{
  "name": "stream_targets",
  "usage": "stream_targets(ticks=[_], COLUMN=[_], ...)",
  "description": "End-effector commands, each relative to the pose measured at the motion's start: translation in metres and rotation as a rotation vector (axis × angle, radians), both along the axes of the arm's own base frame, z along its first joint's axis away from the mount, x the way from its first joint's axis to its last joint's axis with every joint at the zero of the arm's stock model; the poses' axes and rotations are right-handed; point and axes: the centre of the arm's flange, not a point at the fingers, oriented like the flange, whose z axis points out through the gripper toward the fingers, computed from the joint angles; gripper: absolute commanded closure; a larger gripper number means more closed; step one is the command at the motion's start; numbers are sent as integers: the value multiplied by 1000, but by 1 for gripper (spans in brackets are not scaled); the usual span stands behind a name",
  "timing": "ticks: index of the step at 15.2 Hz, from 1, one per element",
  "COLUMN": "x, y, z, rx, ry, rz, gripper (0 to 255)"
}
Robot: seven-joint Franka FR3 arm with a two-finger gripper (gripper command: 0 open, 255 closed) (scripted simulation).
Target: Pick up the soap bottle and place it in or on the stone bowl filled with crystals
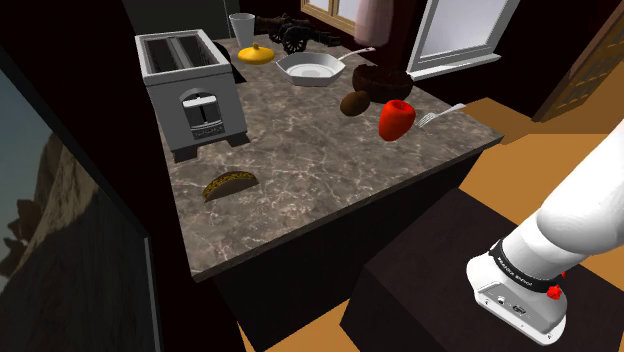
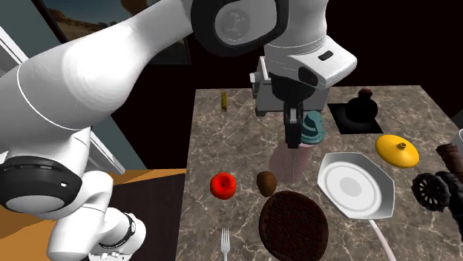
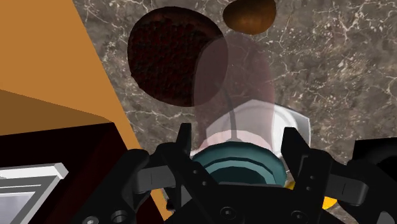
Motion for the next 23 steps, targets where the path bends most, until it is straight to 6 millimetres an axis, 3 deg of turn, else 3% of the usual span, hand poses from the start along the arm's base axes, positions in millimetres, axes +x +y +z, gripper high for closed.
stream_targets(ticks=[1, 7, 23], x=[-1, 1, 1], y=[-27, -111, -111], z=[8, 27, -57], rx=[0, 0, 0], ry=[0, 0, 0], rz=[2, 2, 2], gripper=[255, 255, 255])
